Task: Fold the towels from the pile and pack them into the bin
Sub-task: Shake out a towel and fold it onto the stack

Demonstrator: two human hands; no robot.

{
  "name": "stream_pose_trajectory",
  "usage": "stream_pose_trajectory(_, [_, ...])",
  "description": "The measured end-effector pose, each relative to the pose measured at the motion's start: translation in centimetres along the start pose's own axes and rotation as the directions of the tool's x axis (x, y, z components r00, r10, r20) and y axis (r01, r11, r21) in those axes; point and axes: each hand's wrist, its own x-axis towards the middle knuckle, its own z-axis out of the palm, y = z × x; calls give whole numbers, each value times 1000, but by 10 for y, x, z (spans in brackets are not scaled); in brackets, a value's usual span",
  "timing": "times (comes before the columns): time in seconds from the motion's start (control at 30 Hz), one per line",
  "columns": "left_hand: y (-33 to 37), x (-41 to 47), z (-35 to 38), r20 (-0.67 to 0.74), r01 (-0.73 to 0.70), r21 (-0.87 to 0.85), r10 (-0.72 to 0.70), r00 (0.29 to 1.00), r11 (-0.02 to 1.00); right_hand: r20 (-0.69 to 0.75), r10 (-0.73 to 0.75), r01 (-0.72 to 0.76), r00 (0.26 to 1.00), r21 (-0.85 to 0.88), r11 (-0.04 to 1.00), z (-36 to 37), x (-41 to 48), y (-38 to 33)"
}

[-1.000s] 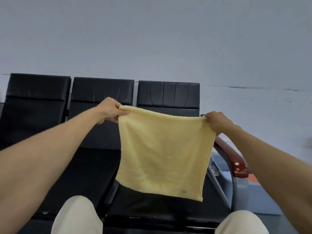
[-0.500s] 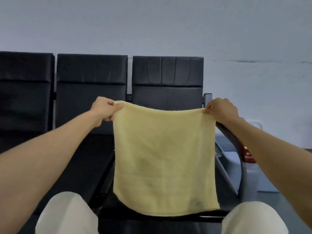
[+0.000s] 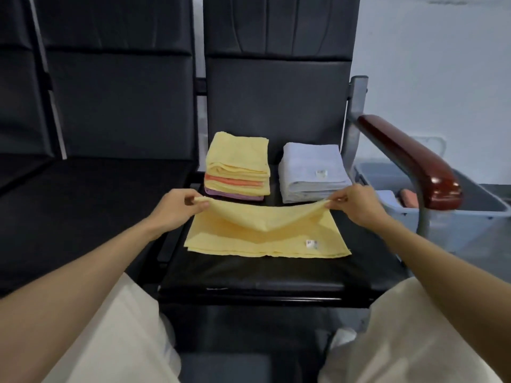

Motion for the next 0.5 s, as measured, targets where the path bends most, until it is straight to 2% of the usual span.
stream_pose_trajectory(0.13, [-17,-7,-1,103,-95,107,84,991,990,110,-64,66,992,-8,998,12,-11,13])
stream_pose_trajectory(0.23, [-28,-4,-4,163,-134,181,105,981,974,135,-95,100,986,-35,994,11,-15,17])
stream_pose_trajectory(0.33, [-36,-6,-2,265,-171,302,90,960,938,212,-33,44,977,-47,998,12,-19,25])
stream_pose_trajectory(0.5, [-30,-8,6,350,-182,359,49,936,915,336,22,31,941,-151,988,16,-24,30])
